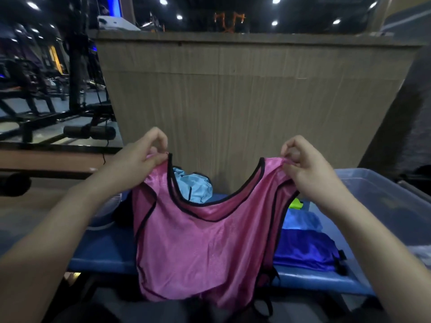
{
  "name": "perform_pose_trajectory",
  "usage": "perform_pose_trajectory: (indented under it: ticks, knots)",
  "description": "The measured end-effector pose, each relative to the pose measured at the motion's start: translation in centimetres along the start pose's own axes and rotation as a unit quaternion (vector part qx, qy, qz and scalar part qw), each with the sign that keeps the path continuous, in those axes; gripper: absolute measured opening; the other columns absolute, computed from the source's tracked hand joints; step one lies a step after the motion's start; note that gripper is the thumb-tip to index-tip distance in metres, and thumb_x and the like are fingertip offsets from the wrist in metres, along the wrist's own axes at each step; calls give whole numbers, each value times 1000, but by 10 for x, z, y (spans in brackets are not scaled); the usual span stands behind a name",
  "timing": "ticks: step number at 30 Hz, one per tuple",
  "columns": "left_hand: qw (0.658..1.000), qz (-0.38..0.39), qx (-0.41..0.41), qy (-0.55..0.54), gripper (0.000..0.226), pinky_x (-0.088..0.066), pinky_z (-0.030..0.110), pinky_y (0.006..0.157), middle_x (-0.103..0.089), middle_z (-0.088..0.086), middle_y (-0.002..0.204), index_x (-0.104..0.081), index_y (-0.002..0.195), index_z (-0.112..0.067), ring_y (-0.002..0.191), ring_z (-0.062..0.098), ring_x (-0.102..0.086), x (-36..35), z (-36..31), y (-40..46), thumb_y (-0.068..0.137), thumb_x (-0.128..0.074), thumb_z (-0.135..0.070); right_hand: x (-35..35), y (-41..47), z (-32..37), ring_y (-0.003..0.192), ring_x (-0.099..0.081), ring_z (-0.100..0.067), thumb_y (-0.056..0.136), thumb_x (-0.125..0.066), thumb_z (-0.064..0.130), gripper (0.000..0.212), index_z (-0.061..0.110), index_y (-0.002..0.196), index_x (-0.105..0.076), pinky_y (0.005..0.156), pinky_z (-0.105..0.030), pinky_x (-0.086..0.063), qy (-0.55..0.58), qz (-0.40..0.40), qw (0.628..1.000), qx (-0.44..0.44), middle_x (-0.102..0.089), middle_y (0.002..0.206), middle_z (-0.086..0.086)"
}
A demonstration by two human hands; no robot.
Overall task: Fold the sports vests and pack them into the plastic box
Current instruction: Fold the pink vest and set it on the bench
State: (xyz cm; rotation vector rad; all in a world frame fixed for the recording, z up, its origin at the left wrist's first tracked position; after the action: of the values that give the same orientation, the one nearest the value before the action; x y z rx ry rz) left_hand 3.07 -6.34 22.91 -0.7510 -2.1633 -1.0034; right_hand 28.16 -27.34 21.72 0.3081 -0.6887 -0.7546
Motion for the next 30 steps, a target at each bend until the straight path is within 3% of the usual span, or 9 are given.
perform_pose_trajectory:
  ticks: [4,7,11,13,16,20,23,26,30]
  knots:
    - [997,68,-28,14,37,-37,29,61,-57,-17,69,-52,80,-30,60,2,-48,-4,1,-5,94,-53,4,-7,-4,6,53,-35,-9,79,-38,-20,39,16,81,-52,48,-20,-30,-30,47,998,27,-46,63,6]
    - [994,104,-24,35,42,-43,33,70,-65,-13,75,-63,77,-34,68,10,-57,-5,5,-8,95,-54,3,-10,-5,3,44,-36,-8,79,-35,-18,39,11,71,-60,42,-21,-29,-29,58,998,-7,-49,55,1]
    - [990,142,-1,10,39,-49,24,90,-74,-14,92,-75,85,-32,92,6,-68,-7,10,-16,98,-55,-2,-12,-7,0,33,-39,-3,84,-35,-14,48,15,78,-72,38,-13,-26,-62,56,996,-36,-58,49,14]
    - [987,159,1,3,26,-50,31,95,-73,-13,102,-74,96,-34,102,9,-67,-10,16,-18,97,-62,-11,-14,-9,2,37,-41,-3,85,-39,-12,49,21,82,-74,39,-13,-28,-77,57,995,-30,-68,65,15]
    - [986,169,-6,10,27,-43,21,98,-65,-23,113,-70,109,-36,114,-1,-59,-16,21,-22,86,-76,-22,-20,-12,5,52,-54,-5,82,-46,-10,47,24,96,-75,46,-15,-37,-101,78,992,-10,-71,94,12]
    - [987,162,14,9,45,-42,22,86,-61,-28,115,-65,111,-42,107,-7,-58,-30,17,-26,87,-65,-5,-31,-18,1,72,-66,-20,77,-47,-12,57,26,112,-72,58,-28,-50,-99,113,989,-16,-65,103,9]
    - [981,160,88,-73,48,-50,33,79,-70,-16,114,-71,112,-42,99,27,-67,-44,20,-30,77,-64,-10,-38,-24,-3,65,-62,-23,78,-49,-11,57,24,118,-70,51,-30,-48,-45,120,990,-60,-65,100,3]
    - [965,160,122,-168,50,-51,32,71,-73,-1,112,-72,114,-39,84,28,-69,-63,14,-34,82,-65,-1,-52,-34,-3,54,-59,-22,80,-51,-12,57,20,125,-65,51,-34,-52,-2,139,986,-96,-64,86,-3]
    - [958,151,127,-206,48,-47,25,96,-71,-10,121,-69,118,-32,111,15,-67,-84,5,-35,75,-72,-14,-74,-47,5,61,-61,-11,79,-55,-6,57,19,130,-61,72,-42,-60,-12,143,986,-89,-60,95,4]
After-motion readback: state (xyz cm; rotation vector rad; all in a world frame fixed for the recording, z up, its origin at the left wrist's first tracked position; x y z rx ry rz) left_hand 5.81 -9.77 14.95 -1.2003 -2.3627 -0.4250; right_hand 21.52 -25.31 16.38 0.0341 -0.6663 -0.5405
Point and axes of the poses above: each hand's wrist, its own y-axis towards the middle knuckle, its own x-axis out of the back of the hand, z = x × y, the point moved 7 cm from there along y, towards the middle knuckle
